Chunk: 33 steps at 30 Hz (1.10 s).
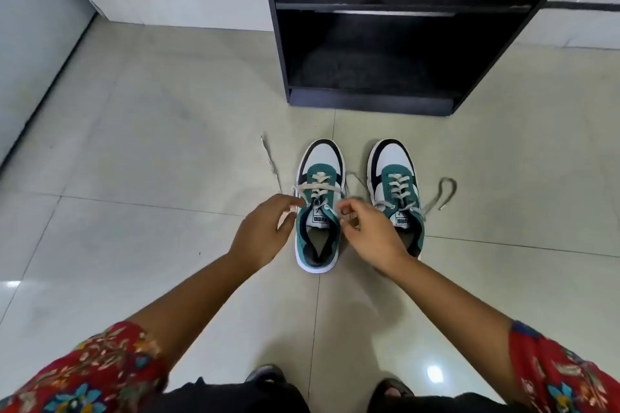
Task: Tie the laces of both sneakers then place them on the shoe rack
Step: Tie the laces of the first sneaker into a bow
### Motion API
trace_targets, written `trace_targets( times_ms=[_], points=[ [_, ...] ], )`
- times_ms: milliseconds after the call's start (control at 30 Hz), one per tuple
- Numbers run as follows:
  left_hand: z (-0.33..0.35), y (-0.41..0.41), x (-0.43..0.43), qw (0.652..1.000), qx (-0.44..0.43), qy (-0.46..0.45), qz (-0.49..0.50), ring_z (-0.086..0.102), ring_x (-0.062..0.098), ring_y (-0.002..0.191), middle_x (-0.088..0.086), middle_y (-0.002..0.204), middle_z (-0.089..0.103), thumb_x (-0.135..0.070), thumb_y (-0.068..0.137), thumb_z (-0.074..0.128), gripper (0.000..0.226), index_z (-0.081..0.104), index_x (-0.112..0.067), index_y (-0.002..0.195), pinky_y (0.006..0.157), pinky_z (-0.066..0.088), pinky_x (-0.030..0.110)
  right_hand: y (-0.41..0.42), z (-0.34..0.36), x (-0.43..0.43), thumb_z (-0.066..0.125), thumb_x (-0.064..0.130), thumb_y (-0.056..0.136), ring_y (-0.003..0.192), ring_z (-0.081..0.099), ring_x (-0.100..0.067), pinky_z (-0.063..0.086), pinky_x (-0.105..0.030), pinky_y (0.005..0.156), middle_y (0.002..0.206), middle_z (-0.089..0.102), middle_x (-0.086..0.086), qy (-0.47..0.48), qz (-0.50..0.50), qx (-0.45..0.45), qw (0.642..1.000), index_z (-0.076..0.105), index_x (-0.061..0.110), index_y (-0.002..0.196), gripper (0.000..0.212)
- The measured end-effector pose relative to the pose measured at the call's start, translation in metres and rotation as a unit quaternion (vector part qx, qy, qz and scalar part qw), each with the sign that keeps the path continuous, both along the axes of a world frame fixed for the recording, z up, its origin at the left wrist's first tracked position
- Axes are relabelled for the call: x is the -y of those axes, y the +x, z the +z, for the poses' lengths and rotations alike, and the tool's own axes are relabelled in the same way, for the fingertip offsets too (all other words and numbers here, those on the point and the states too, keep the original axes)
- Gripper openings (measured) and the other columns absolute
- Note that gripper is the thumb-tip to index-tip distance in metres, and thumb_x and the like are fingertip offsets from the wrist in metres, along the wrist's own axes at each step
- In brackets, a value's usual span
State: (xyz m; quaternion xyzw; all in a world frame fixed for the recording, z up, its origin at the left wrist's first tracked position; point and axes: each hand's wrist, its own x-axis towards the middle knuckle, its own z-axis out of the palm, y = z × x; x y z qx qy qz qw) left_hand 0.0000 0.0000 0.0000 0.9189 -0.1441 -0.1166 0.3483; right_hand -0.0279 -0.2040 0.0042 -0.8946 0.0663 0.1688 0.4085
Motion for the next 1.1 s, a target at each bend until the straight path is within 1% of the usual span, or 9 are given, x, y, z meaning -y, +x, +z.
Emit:
trace_targets(
  times_ms=[133, 367, 500, 600, 667, 800, 867, 967, 1100],
  points=[
    [-0.01, 0.003, 0.008, 0.997, 0.048, 0.034, -0.046, 0.056, 0.019, 0.112, -0.003, 0.132, 0.054, -0.025, 0.092, 0.049, 0.034, 0.051, -0.023, 0.126, 0.089, 0.048, 0.031, 0.005, -0.006, -0.003, 0.054, 0.022, 0.087, 0.111, 0.056, -0.025, 0.048, -0.037, 0.091, 0.13, 0.051, -0.007, -0.096, 0.049, -0.001, 0.994, 0.049, 0.018, 0.124, 0.038],
    [-0.022, 0.009, 0.013, 0.991, 0.098, 0.086, -0.027, 0.046, 0.023, 0.12, -0.003, 0.153, 0.024, -0.02, 0.092, 0.046, 0.032, 0.052, -0.025, 0.123, 0.079, 0.054, 0.039, 0.008, -0.007, 0.0, 0.052, 0.022, 0.087, 0.088, 0.058, -0.024, 0.041, -0.031, 0.069, 0.096, 0.062, -0.006, -0.087, 0.057, -0.002, 0.995, 0.055, 0.011, 0.096, 0.014],
    [-0.027, 0.014, 0.011, 0.987, 0.098, 0.126, -0.036, 0.045, 0.027, 0.123, 0.002, 0.153, 0.025, -0.017, 0.089, 0.051, 0.028, 0.055, -0.021, 0.116, 0.08, 0.055, 0.041, 0.021, 0.016, 0.006, 0.05, 0.03, 0.091, 0.063, 0.061, -0.02, 0.047, -0.031, 0.06, 0.08, 0.067, -0.008, 0.0, 0.023, -0.011, 1.0, 0.051, 0.016, 0.101, 0.017],
    [-0.024, 0.017, 0.012, 0.978, 0.116, 0.166, -0.048, 0.05, 0.031, 0.116, 0.007, 0.15, 0.031, -0.019, 0.088, 0.054, 0.023, 0.057, -0.017, 0.111, 0.076, 0.054, 0.041, 0.037, 0.05, 0.017, 0.053, 0.026, 0.09, 0.056, 0.058, -0.021, 0.047, -0.036, 0.057, 0.065, 0.061, -0.007, 0.043, -0.019, 0.074, 0.996, 0.051, 0.02, 0.099, 0.011],
    [-0.026, 0.02, 0.012, 0.974, 0.117, 0.184, -0.054, 0.053, 0.033, 0.112, 0.007, 0.149, 0.034, -0.02, 0.088, 0.053, 0.027, 0.056, -0.016, 0.114, 0.078, 0.052, 0.041, 0.046, 0.067, 0.025, 0.051, 0.027, 0.09, 0.057, 0.057, -0.019, 0.047, -0.035, 0.059, 0.06, 0.058, 0.002, -0.032, -0.002, 0.139, 0.99, 0.055, 0.02, 0.096, 0.01],
    [-0.029, 0.021, 0.01, 0.975, 0.099, 0.195, -0.043, 0.053, 0.033, 0.112, 0.006, 0.147, 0.038, -0.022, 0.09, 0.05, 0.03, 0.052, -0.02, 0.12, 0.08, 0.05, 0.041, 0.054, 0.073, 0.031, 0.044, 0.028, 0.092, 0.068, 0.061, -0.031, 0.051, -0.035, 0.062, 0.077, 0.07, -0.008, -0.25, 0.048, 0.204, 0.945, 0.057, 0.016, 0.096, 0.018],
    [-0.032, 0.02, 0.008, 0.967, 0.098, 0.232, -0.037, 0.051, 0.033, 0.116, 0.007, 0.147, 0.038, -0.026, 0.091, 0.048, 0.03, 0.054, -0.019, 0.119, 0.082, 0.048, 0.042, 0.049, 0.072, 0.033, 0.041, 0.026, 0.093, 0.071, 0.059, -0.032, 0.049, -0.037, 0.063, 0.085, 0.069, -0.013, -0.264, 0.061, 0.14, 0.952, 0.055, 0.01, 0.096, 0.021],
    [-0.033, 0.022, 0.007, 0.958, 0.094, 0.27, -0.027, 0.047, 0.031, 0.122, 0.006, 0.147, 0.039, -0.034, 0.094, 0.041, 0.034, 0.064, -0.012, 0.107, 0.086, 0.045, 0.042, 0.036, 0.071, 0.024, 0.038, 0.029, 0.094, 0.075, 0.065, -0.03, 0.052, -0.037, 0.068, 0.092, 0.069, -0.012, -0.189, 0.137, -0.107, 0.966, 0.057, 0.008, 0.091, 0.028],
    [-0.03, 0.027, 0.003, 0.935, 0.121, 0.332, -0.023, 0.052, 0.027, 0.117, 0.003, 0.131, 0.058, -0.047, 0.095, 0.032, 0.054, 0.072, -0.012, 0.091, 0.092, 0.038, 0.041, 0.03, 0.051, 0.014, 0.041, 0.039, 0.093, 0.085, 0.057, -0.028, 0.042, -0.032, 0.069, 0.092, 0.061, -0.008, -0.29, 0.21, -0.099, 0.928, 0.06, 0.011, 0.092, 0.034]
  ],
)
